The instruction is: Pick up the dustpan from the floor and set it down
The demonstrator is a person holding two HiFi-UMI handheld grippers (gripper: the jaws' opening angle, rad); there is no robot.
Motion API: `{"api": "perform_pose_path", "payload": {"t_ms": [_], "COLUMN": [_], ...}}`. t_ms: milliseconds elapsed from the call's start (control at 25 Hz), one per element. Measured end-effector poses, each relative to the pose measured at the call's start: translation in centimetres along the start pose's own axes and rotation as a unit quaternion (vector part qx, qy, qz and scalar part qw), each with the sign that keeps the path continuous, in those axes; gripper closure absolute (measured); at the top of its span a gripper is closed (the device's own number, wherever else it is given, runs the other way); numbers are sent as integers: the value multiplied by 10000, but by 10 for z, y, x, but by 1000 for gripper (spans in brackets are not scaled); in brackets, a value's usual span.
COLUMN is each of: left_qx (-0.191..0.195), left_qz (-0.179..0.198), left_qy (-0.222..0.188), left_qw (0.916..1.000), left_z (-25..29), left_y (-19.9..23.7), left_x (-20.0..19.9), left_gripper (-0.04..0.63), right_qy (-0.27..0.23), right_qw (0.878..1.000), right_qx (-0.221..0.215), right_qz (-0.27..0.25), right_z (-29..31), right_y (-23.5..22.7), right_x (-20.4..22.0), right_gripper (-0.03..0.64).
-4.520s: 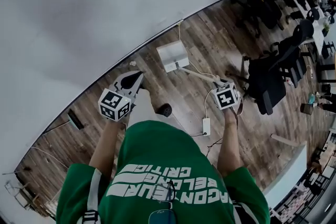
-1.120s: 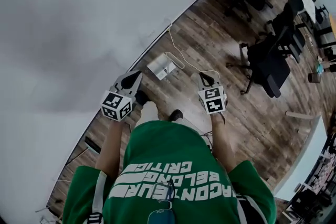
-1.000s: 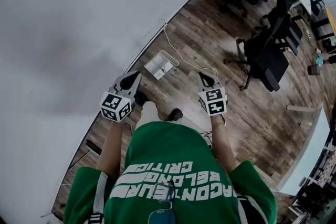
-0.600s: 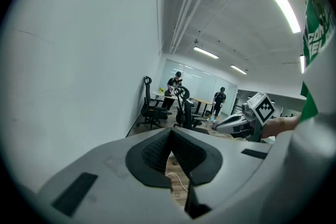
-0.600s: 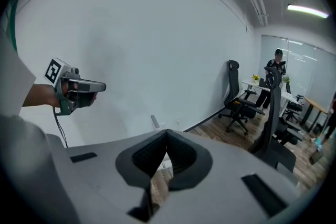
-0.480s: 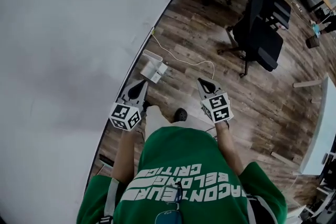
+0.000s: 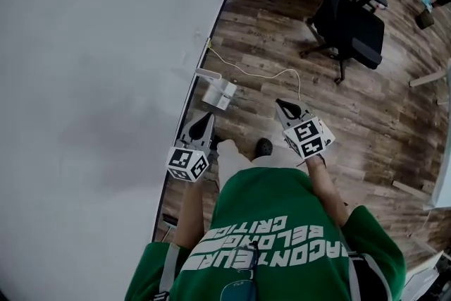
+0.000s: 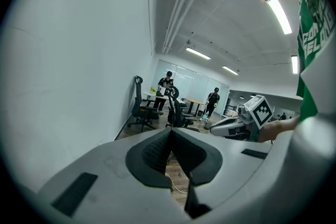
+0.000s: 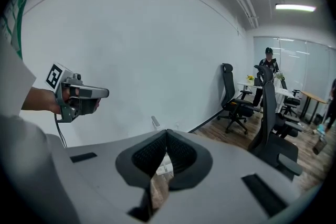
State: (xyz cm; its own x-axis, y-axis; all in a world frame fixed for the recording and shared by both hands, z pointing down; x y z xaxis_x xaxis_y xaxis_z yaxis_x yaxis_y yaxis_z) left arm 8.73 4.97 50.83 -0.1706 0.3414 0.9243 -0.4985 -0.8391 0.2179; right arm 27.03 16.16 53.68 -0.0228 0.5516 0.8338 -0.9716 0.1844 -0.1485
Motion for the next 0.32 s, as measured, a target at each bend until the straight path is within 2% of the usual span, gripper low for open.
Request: {"api": "perform_pose_path", "payload": {"t_ms": [320], "left_qx": [17], "left_qz": [28], "left_qy": [105], "left_qw": [9999], "left_z": [-3], "left_y": [-2], "left_x": [9], "left_gripper": [600], "right_qy": [-19], "right_qw": [10000], "right_qx": [-55], "right_qz": [40], "right_z": [6], "right_y": [7], "right_x": [7], "right_gripper": [607]}}
Point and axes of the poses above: the fingertips, and each gripper's own axes: z forward along the fingers, y to its left, x out of its underside, the point moved 2 cm from there along -z, backward along the fingers, and after that the axes turned 12 degrees about -x, right-handed, at the moved point
